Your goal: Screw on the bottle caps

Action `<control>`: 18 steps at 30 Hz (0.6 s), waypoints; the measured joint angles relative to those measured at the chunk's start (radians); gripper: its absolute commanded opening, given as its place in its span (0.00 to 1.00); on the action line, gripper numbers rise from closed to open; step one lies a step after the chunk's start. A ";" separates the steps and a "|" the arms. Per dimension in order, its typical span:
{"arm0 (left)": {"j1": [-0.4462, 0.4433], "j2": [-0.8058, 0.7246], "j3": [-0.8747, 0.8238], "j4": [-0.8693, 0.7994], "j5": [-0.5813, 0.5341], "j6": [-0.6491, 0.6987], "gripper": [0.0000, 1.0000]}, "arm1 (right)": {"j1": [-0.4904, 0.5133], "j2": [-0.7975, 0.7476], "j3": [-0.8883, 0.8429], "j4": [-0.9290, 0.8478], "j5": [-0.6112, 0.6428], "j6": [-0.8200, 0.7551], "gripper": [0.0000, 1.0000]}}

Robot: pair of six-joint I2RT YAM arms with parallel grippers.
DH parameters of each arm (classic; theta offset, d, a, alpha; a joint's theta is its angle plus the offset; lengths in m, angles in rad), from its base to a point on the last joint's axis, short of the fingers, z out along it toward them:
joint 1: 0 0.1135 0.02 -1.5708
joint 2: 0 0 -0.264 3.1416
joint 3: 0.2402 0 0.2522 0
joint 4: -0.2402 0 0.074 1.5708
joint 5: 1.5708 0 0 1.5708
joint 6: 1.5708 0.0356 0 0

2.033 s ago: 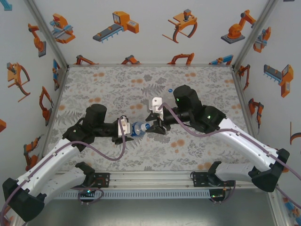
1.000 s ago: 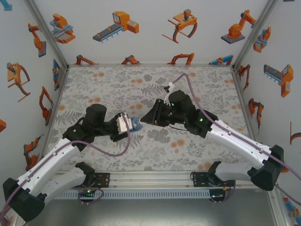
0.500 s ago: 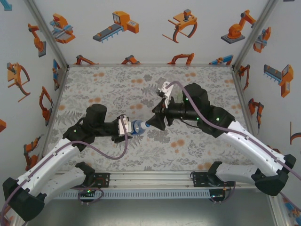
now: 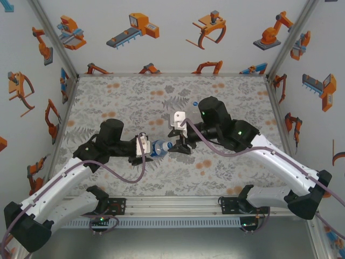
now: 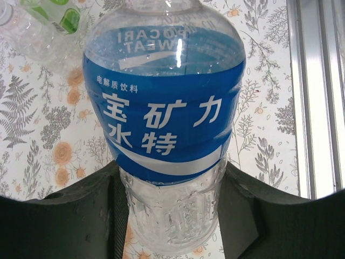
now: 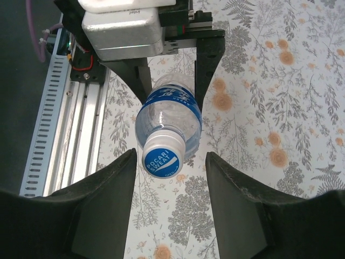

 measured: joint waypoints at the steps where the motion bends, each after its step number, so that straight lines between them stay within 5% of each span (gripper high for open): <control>1: 0.000 0.000 0.000 0.000 0.002 0.000 0.00 | 0.000 0.000 -0.002 0.003 -0.003 -0.002 0.50; 11: 0.000 0.000 0.002 0.000 0.010 0.002 0.00 | 0.000 0.006 -0.014 0.009 -0.026 -0.007 0.41; 18: 0.002 0.001 0.002 -0.019 -0.005 0.002 0.00 | 0.006 -0.001 -0.057 0.072 0.004 0.089 0.04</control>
